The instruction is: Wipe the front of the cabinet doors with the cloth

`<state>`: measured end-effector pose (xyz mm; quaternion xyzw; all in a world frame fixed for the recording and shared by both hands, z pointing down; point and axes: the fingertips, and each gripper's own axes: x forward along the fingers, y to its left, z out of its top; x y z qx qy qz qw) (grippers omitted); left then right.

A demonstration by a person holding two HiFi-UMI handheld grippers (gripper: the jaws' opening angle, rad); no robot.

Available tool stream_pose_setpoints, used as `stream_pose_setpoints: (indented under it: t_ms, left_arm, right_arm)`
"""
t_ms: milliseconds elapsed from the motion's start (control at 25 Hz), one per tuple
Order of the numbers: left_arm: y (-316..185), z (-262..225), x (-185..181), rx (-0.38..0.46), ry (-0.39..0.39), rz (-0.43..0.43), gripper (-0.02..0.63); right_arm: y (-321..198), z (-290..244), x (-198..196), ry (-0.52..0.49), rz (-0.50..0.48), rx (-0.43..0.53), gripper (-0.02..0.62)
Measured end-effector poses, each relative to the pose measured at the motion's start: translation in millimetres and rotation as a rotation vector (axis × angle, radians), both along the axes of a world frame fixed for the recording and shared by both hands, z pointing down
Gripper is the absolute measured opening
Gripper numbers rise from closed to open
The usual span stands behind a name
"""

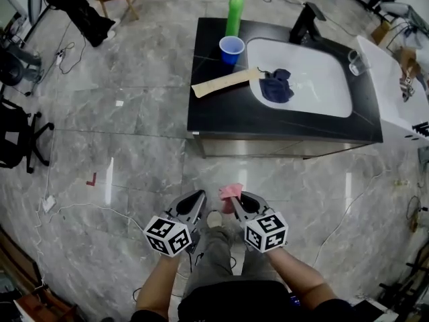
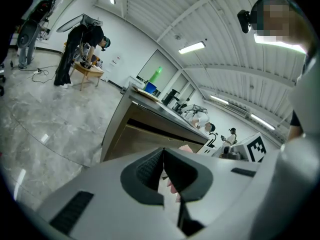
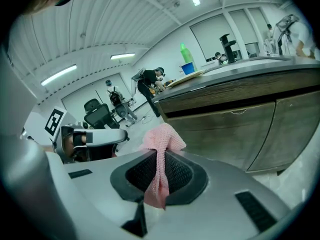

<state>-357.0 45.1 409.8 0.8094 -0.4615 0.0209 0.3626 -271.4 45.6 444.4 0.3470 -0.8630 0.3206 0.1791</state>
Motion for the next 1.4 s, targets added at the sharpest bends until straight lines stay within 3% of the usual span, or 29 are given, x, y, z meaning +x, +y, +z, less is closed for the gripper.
stream_pose_setpoints:
  t_ms: [200,400,600,880,1160,1400]
  left_arm:
    - [-19.0,21.4,-6.1,0.007,0.000,-0.042,0.009]
    - [-31.5,41.2,-19.5,0.000,-0.067,-0.043,0.009]
    - [-43.4,44.5,-49.7,-0.004,-0.050,-0.107,0.009]
    - [-55.9,52.3,-81.8,-0.005,-0.093,-0.146,0.009]
    - [-75.4,57.7,-71.2,-0.006,-0.099,-0.179,0.009]
    - [-84.2,55.4,-10.7,0.005,-0.097,-0.117,0.009]
  right_arm:
    - [-33.5,18.1,-12.5,0.000,-0.012,0.027,0.054]
    - [-65.7,32.5,-38.7,-0.028,-0.006,0.037,0.054]
    - [-92.9,47.2,-72.2,-0.028,-0.024,0.061,0.054]
    - [-120.0,66.3,-104.1,0.000,-0.070,0.107,0.054]
    - [-136.6,70.5,-67.2,0.012,-0.040,0.122,0.054]
    - [-147.2,73.0,0.5,0.042,0.008,0.133,0.054]
